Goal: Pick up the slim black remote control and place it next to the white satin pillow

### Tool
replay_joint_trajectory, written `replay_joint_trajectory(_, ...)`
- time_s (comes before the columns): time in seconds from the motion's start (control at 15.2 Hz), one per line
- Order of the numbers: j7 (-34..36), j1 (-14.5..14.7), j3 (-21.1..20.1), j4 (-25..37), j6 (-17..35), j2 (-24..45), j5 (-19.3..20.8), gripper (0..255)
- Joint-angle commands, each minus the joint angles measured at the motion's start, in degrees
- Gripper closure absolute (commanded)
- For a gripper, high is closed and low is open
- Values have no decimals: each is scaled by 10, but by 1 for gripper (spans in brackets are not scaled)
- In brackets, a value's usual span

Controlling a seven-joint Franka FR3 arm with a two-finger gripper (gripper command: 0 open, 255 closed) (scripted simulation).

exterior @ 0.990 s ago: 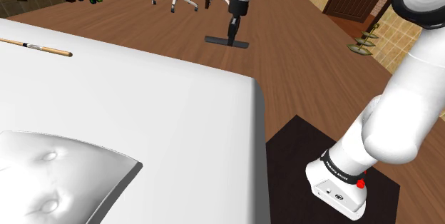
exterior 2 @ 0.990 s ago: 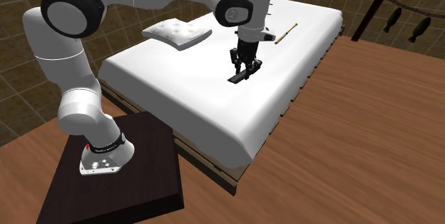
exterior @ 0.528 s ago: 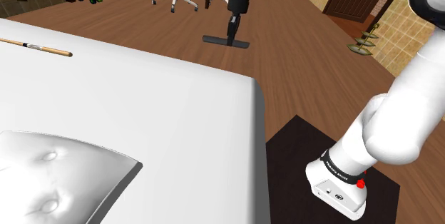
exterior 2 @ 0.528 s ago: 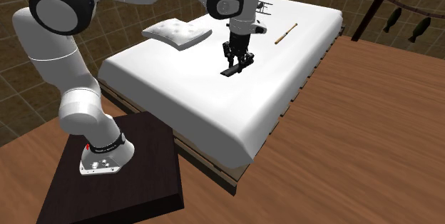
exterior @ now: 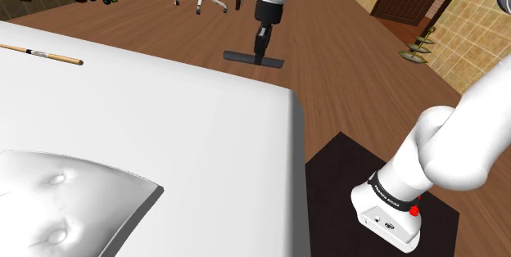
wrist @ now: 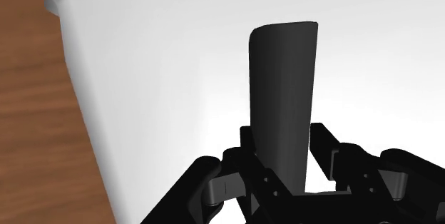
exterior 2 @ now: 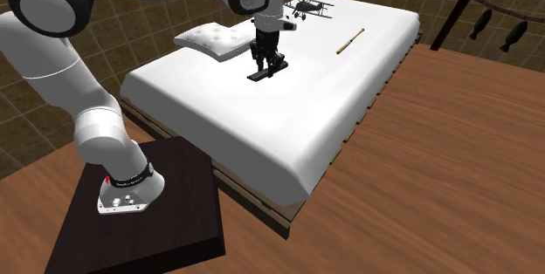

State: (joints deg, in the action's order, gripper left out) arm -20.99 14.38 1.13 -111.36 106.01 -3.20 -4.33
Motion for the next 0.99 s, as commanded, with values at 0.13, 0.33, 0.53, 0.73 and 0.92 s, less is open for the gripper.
replay_joint_trajectory(0.13,53,25,-29,-36,9,-31,-4,255)
replay_joint_trajectory(0.33,92,44,-52,-55,15,-47,-10,255)
replay_joint_trajectory(0.53,131,62,-75,-68,19,-59,-15,255)
replay_joint_trajectory(0.73,171,80,-99,-74,24,-65,-21,255)
replay_joint_trajectory(0.92,212,99,-124,-76,28,-66,-26,255)
